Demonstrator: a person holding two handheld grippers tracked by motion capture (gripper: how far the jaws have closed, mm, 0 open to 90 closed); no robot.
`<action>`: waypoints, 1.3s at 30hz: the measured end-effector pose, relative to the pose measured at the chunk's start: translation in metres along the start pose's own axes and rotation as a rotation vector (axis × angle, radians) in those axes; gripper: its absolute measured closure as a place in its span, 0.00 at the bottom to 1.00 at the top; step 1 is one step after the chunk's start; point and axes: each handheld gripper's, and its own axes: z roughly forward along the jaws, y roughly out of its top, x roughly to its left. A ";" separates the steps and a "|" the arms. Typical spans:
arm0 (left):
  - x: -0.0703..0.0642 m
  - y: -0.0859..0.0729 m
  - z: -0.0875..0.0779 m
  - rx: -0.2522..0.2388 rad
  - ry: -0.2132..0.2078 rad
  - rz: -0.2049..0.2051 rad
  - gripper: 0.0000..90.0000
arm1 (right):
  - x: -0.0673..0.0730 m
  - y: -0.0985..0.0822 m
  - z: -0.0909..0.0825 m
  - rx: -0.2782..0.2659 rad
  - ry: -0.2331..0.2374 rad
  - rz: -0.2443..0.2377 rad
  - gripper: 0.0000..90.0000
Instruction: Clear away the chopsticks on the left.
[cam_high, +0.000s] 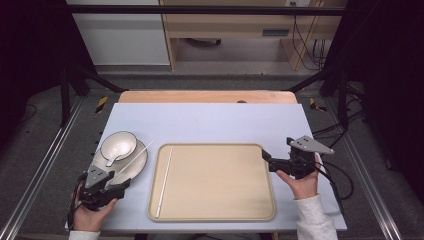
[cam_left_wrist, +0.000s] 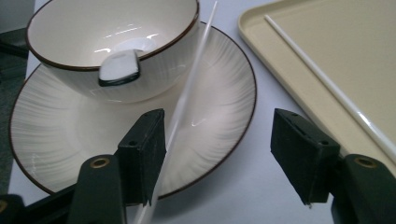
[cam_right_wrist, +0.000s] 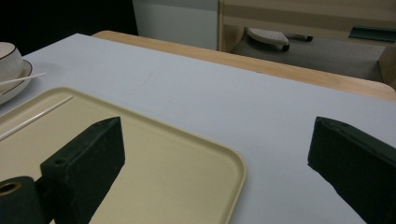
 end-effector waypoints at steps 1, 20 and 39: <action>0.002 0.001 0.002 0.008 0.007 0.006 0.40 | 0.000 0.000 0.000 0.003 0.000 -0.005 0.05; 0.020 0.007 0.031 0.121 0.018 0.052 0.65 | 0.001 -0.002 0.004 0.017 0.002 -0.009 0.05; 0.015 0.010 0.032 0.148 -0.024 0.078 0.93 | 0.002 -0.002 0.006 0.024 0.003 -0.008 0.05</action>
